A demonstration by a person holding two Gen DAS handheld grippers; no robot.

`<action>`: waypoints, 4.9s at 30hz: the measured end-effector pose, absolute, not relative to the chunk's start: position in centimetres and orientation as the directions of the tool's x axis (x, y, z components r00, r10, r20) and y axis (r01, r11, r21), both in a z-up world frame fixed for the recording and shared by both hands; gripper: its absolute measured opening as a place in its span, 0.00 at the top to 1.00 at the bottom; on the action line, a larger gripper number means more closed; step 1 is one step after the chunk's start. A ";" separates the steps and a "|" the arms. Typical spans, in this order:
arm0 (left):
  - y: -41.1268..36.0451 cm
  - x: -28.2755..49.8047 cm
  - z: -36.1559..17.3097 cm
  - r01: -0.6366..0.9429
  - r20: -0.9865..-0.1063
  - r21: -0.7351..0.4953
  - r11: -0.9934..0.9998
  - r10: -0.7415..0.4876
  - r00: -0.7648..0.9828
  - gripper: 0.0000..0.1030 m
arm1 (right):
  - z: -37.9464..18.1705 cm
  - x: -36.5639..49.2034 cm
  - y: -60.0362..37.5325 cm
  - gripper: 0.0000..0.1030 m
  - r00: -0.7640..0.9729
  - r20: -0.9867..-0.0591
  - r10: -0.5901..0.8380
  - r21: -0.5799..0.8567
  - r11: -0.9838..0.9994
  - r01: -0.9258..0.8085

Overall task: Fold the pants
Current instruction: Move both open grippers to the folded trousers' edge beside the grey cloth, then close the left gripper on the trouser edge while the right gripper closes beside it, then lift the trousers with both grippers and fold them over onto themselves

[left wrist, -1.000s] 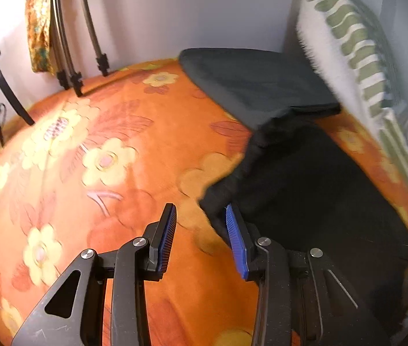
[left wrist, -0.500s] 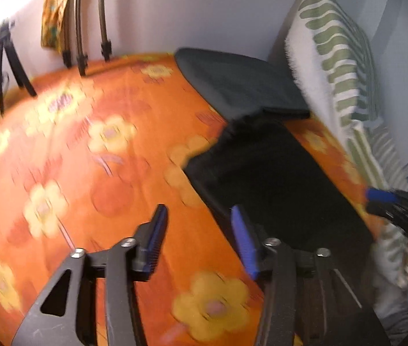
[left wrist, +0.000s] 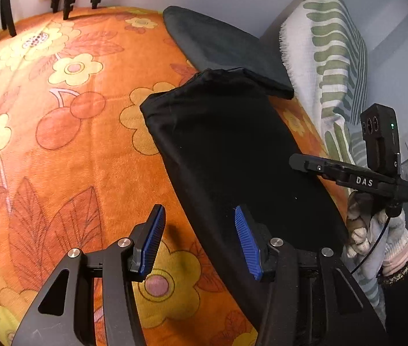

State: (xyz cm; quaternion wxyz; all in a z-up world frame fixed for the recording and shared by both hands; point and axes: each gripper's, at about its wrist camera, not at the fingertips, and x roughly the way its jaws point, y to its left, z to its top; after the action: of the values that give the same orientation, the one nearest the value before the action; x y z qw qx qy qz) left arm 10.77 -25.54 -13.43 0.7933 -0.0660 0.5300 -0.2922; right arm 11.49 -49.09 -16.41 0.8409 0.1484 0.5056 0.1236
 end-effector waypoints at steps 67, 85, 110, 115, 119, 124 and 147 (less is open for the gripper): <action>-27.3 8.7 -5.1 0.576 -0.638 -0.192 0.794 -0.547 0.541 0.94 | -6.2 5.7 -43.2 0.94 0.726 -0.655 0.211 0.149 0.977 -0.150; -24.6 13.5 -11.1 0.449 -0.767 -0.157 0.880 -0.395 0.505 0.95 | -15.4 13.8 -43.7 0.56 0.560 -0.790 0.249 0.227 0.968 -0.109; -24.6 11.8 -9.0 0.495 -0.693 -0.182 0.850 -0.468 0.549 0.95 | -12.0 12.4 -41.2 0.90 0.673 -0.682 0.286 0.243 0.957 -0.161; -25.2 10.4 -6.3 0.528 -0.642 -0.174 0.831 -0.502 0.579 0.95 | -8.3 10.0 -41.4 0.91 0.739 -0.633 0.229 0.185 0.972 -0.143; -26.1 10.1 -4.0 0.556 -0.604 -0.174 0.813 -0.534 0.592 0.95 | -4.9 8.6 -42.6 0.91 0.783 -0.587 0.205 0.182 0.976 -0.120; -27.8 11.1 -1.8 0.581 -0.570 -0.174 0.795 -0.562 0.599 0.95 | -1.4 8.4 -43.8 0.91 0.827 -0.539 0.160 0.151 0.984 -0.092; -37.0 28.3 -3.2 0.567 -0.562 -0.176 0.804 -0.555 0.613 0.95 | -1.0 29.0 -52.9 0.91 0.785 -0.615 0.076 0.086 0.996 -0.028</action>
State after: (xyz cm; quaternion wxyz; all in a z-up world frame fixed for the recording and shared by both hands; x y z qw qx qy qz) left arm 28.35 -36.96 -3.17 0.8980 0.0097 0.3096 -0.3126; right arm 28.98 -52.94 -1.02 0.9440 0.0361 0.3268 0.0275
